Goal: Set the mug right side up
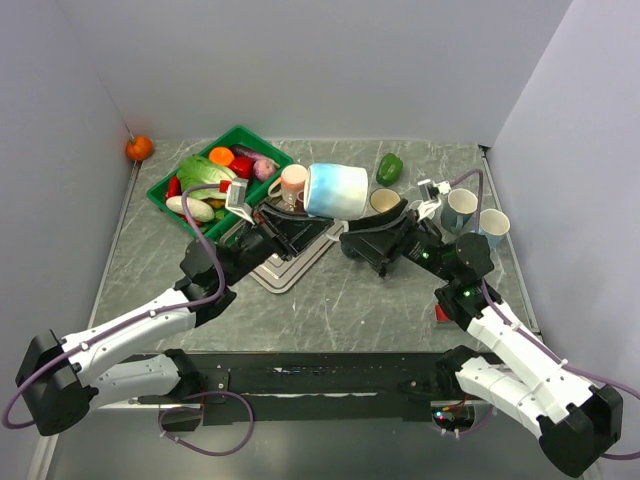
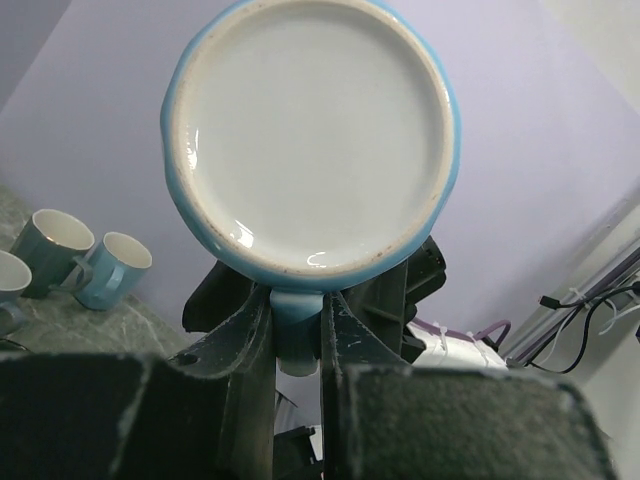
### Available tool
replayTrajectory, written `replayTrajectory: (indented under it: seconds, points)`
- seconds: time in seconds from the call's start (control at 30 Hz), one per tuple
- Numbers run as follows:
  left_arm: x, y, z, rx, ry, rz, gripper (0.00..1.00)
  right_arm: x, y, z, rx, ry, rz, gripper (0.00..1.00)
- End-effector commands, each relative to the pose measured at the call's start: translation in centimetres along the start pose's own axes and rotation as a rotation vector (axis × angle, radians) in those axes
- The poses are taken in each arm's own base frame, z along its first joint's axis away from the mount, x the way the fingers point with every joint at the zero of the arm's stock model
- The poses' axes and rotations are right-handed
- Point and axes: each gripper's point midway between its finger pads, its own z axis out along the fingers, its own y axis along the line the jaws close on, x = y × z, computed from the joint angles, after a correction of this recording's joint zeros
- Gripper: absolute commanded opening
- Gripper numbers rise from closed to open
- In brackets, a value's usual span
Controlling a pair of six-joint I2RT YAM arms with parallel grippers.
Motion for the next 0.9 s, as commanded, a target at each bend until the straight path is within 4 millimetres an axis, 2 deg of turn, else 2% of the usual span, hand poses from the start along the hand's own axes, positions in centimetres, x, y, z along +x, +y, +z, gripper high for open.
replayTrajectory:
  seconds: [0.0, 0.5, 0.8, 0.87]
  points:
    - [-3.8, -4.8, 0.3, 0.160, -0.150, 0.026, 0.01, -3.4, 4.1, 0.3, -0.105, -0.098, -0.054, 0.79]
    - [-3.3, -5.3, 0.8, 0.171, -0.113, 0.044, 0.01, -3.0, 4.5, 1.8, -0.108, -0.031, -0.014, 0.60]
    - [-2.9, -5.4, 0.9, 0.179, -0.091, 0.043, 0.01, -2.3, 4.5, 2.6, -0.127, 0.026, -0.003, 0.33]
    - [-2.9, -5.5, 1.0, 0.185, -0.090, 0.040, 0.01, -2.3, 4.4, 2.6, -0.121, 0.030, -0.005, 0.22]
